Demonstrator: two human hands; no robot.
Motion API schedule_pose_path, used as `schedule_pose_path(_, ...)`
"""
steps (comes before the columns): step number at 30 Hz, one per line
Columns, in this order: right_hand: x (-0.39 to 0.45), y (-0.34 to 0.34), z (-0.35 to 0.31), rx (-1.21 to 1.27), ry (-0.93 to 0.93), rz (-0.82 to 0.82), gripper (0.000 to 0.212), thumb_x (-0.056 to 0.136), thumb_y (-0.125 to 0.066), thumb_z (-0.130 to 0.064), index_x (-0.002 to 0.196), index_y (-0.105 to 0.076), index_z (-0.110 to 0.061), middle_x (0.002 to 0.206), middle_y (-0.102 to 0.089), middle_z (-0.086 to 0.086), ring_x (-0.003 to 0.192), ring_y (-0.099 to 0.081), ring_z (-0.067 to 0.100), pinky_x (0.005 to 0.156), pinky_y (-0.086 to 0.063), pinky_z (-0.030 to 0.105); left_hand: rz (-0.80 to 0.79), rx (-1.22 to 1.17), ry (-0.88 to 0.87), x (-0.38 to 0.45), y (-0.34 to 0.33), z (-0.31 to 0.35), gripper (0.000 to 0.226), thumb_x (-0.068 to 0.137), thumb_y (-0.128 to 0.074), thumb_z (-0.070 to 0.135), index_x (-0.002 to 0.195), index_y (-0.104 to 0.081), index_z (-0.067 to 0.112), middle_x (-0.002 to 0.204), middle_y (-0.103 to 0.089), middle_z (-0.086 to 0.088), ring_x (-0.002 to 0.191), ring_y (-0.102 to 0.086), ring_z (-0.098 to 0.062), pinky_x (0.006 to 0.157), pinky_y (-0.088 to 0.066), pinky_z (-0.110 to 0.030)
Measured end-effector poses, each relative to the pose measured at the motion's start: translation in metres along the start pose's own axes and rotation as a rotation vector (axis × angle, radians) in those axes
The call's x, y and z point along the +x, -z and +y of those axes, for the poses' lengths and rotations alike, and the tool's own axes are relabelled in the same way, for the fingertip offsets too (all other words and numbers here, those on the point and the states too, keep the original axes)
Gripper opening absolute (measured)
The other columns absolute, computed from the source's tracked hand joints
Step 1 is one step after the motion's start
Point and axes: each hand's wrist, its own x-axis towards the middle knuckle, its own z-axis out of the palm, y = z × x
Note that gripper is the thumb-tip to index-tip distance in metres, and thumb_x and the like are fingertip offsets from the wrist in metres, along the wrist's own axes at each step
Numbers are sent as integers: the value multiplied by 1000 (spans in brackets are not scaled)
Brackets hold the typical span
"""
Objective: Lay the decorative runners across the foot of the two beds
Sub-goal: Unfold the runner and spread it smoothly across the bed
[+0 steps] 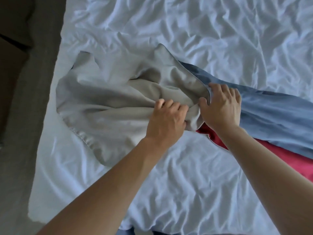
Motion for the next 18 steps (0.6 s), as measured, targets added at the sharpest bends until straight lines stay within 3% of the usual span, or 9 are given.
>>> schedule_pose_path(3,6,0,3,86,-6,8,37,89,-55,-20,124,-59,-12,96,-71,7,101,-62,31,112,-32,45,62,3,52,7,6,-10,10,84,-60,25,75,-55,22,71,-61,2,78,-55,-25,79,-32,-38)
schedule_pose_path(5,8,1,-6,170,54,26,29,92,-54,-15,120,-63,-13,90,-72,4,94,-64,27,108,-36,42,88,0,115,10,17,-29,14,86,-56,30,74,-56,22,70,-61,3,76,-55,-26,76,-30,-39)
schedule_pose_path(8,13,4,-38,372,139,50,24,97,-55,-19,118,-65,-14,86,-70,-3,87,-63,19,102,-42,39,121,69,248,13,40,-72,9,81,-66,28,77,-61,22,69,-63,0,76,-57,-29,73,-25,-38)
schedule_pose_path(11,23,10,-72,496,266,59,30,93,-50,-17,119,-66,-15,97,-71,0,95,-60,22,99,-43,38,125,134,391,12,59,-118,14,85,-66,31,80,-66,19,68,-63,-8,75,-57,-34,70,-21,-37)
schedule_pose_path(15,36,9,-100,336,493,17,46,81,-59,-12,126,-65,-13,109,-68,4,105,-59,30,105,-38,40,151,65,501,10,65,-156,21,93,-56,37,82,-65,21,72,-66,-5,76,-57,-33,73,-19,-34)
schedule_pose_path(18,43,4,-116,283,543,-6,54,79,-62,-17,133,-60,-14,113,-66,3,107,-57,28,108,-34,40,186,16,533,9,64,-166,28,96,-55,42,80,-65,22,69,-63,2,68,-50,-28,75,-22,-35)
